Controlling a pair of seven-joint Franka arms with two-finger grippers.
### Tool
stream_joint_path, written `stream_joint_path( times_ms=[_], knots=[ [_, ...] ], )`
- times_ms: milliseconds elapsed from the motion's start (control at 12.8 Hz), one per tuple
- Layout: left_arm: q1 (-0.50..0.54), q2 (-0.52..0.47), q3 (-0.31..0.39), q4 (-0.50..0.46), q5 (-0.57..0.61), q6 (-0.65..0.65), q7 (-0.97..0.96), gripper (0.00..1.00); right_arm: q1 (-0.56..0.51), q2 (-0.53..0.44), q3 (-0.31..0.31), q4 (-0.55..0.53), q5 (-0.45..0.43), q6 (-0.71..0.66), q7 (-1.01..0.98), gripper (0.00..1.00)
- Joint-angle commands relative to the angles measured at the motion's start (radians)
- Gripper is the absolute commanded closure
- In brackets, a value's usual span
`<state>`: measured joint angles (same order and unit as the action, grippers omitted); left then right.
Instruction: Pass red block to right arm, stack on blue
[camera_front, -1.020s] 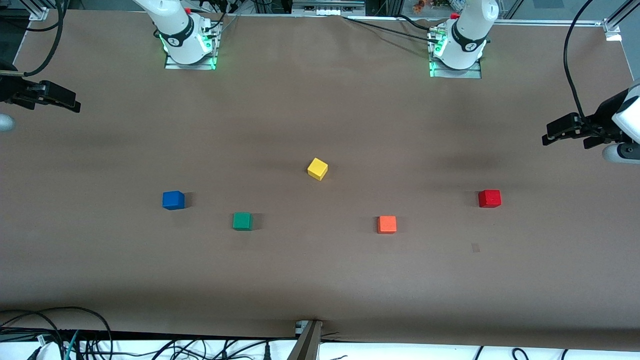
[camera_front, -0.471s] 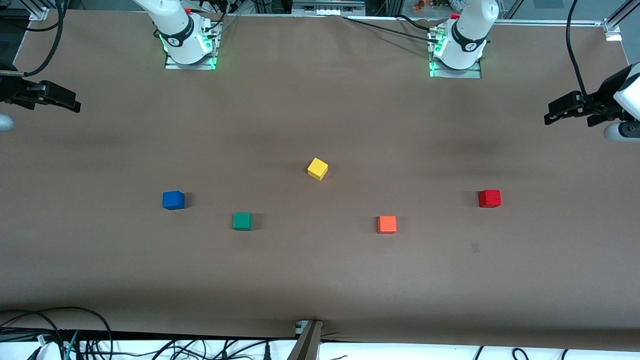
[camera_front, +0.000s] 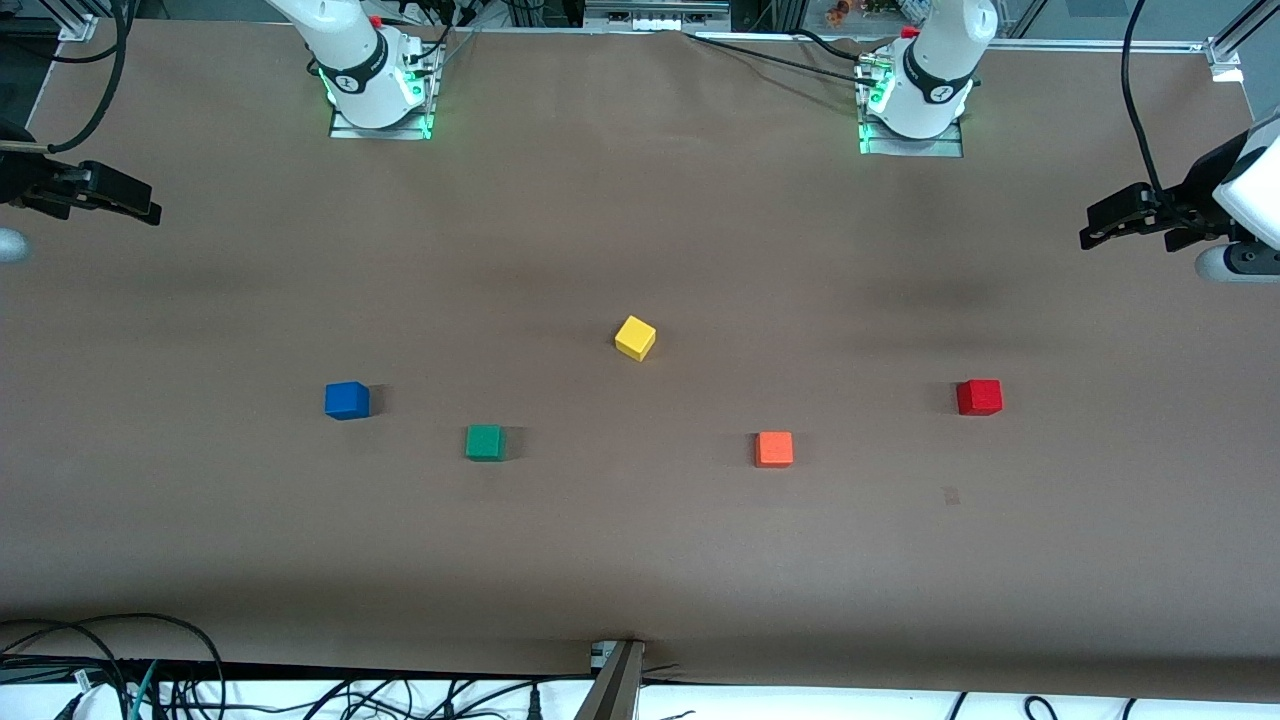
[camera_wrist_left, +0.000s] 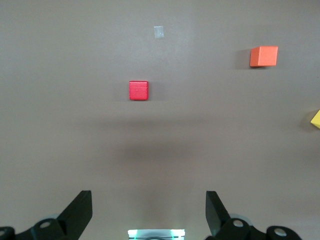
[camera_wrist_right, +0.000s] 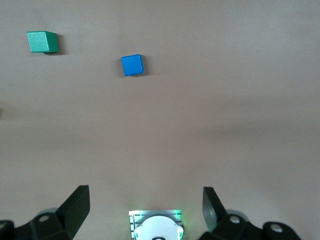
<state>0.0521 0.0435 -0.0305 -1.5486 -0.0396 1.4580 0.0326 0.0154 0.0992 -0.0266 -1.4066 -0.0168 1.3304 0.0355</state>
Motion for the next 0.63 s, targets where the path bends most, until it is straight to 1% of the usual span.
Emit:
stream_joint_path(
  times_ms=[0, 235, 392, 549],
  knots=[
    [0.04, 0.001, -0.002, -0.013, 0.02, 0.016, 0.12, 0.0, -0.006, -0.003, 0.008, 0.005, -0.012, 0.003, -0.006, 0.0],
    [0.119, 0.036, 0.001, -0.004, -0.011, 0.015, 0.28, 0.0, -0.006, -0.001, 0.008, 0.005, -0.012, 0.003, -0.006, 0.0],
    [0.17, 0.061, 0.001, 0.001, -0.023, 0.015, 0.419, 0.0, -0.006, -0.003, 0.008, 0.005, -0.012, 0.003, -0.008, 0.0],
    [0.228, 0.091, 0.003, 0.002, -0.065, 0.015, 0.572, 0.0, -0.006, -0.001, 0.008, 0.005, -0.012, 0.003, -0.008, 0.0]
  ],
)
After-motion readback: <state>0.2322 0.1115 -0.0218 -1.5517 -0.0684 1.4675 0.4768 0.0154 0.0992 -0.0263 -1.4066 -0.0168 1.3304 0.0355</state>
